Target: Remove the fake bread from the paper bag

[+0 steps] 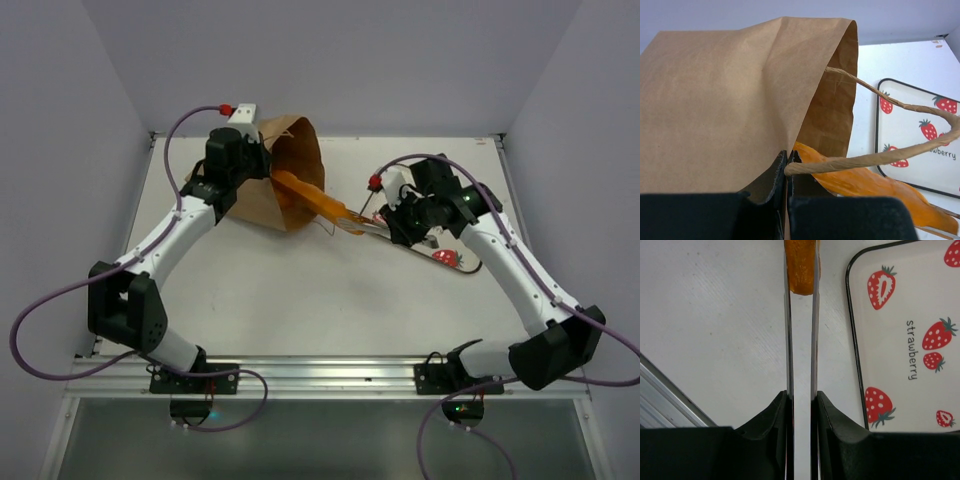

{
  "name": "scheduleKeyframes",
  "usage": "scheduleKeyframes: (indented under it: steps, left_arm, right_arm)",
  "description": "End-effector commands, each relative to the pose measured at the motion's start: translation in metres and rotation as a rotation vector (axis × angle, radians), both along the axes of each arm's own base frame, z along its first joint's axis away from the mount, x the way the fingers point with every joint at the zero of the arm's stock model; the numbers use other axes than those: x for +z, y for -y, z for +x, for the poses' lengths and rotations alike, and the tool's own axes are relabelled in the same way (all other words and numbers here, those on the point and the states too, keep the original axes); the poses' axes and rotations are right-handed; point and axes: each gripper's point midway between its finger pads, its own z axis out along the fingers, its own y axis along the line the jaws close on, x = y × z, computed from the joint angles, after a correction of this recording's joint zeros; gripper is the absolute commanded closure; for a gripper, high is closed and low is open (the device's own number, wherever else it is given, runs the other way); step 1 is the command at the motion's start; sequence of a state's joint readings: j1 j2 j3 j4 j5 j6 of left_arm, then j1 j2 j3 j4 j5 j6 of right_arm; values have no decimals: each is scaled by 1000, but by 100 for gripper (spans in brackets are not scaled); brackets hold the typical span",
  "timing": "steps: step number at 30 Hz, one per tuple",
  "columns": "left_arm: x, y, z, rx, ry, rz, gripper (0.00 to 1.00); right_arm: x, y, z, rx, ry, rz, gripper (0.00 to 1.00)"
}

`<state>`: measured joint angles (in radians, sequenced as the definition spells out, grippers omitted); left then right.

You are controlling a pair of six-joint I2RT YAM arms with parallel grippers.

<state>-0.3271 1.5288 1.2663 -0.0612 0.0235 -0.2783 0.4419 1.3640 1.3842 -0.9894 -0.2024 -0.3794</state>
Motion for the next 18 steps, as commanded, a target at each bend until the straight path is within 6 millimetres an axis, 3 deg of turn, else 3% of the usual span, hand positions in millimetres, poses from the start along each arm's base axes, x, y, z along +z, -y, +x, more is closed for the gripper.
scheduleKeyframes:
  steps: [1,12,18]
  left_arm:
    - [68,-1,21,26,188,-89,100]
    - [43,-35,37,78,137,-57,100]
    - [36,-48,34,81,133,-50,100]
  right_arm:
    - [24,21,-8,21,83,1,100]
    - [43,77,-34,-89,165,-41,100]
    - [37,116,-38,-208,168,-68,100]
